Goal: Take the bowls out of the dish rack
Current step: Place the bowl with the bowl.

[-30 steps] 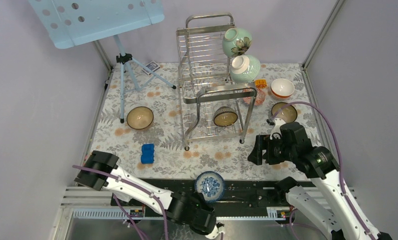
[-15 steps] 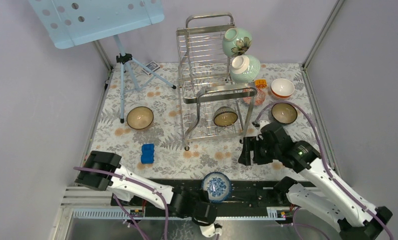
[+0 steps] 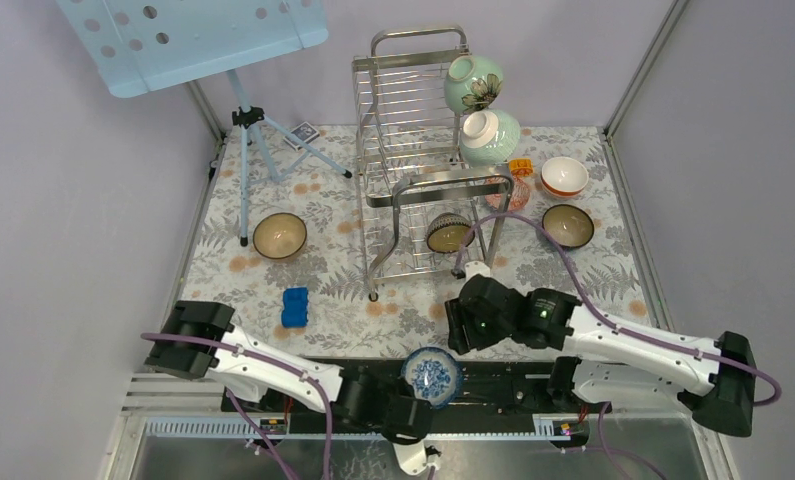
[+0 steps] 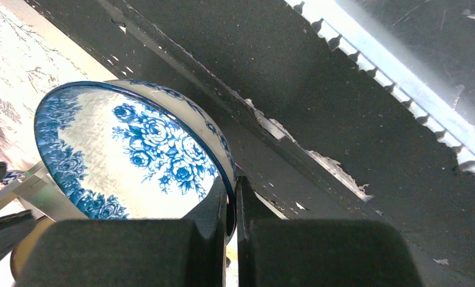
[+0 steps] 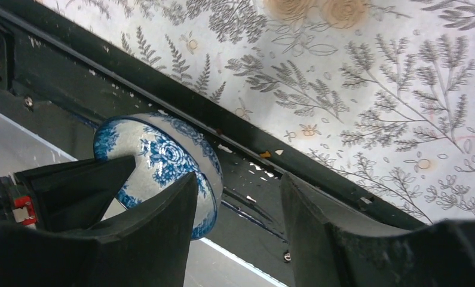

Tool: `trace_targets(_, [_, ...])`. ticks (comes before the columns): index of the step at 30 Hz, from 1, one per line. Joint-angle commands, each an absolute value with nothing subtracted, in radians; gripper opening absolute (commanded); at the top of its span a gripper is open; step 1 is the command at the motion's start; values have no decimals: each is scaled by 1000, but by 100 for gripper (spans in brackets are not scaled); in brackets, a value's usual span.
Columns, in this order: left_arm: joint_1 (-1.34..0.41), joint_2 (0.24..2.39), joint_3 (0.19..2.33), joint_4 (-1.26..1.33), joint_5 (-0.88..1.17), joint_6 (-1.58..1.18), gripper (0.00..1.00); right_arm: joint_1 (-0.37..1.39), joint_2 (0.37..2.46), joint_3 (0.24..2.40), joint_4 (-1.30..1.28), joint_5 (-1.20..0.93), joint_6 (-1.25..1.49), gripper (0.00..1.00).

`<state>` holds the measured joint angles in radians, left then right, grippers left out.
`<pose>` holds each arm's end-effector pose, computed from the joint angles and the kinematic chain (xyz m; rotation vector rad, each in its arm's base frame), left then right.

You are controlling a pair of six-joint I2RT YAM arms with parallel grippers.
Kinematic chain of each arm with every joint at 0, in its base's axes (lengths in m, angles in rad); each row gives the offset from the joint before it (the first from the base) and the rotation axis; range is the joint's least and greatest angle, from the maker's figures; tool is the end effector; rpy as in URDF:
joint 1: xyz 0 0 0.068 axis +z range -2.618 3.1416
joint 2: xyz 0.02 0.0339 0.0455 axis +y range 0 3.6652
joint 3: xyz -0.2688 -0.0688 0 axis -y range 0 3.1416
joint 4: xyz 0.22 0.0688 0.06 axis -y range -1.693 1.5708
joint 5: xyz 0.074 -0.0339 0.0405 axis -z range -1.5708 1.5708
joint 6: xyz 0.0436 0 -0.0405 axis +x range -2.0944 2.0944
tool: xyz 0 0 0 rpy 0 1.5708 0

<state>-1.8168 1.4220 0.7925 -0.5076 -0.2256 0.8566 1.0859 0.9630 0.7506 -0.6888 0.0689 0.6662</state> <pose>-0.0495 -0.2373 0.1926 2.5674 0.6804 -0.0034 0.0806 0.1465 0.2543 -0.5091 2.5395 0.6350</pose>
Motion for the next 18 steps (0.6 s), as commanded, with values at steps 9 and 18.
trace_targets(9, [-1805, 1334, 867, -517, -190, 847, 0, 1266, 1055, 742, -611, 175, 762, 52])
trace_targets(18, [-1806, 1324, 883, -534, -180, 810, 0, 1312, 1079, 730, -589, 178, 793, 36])
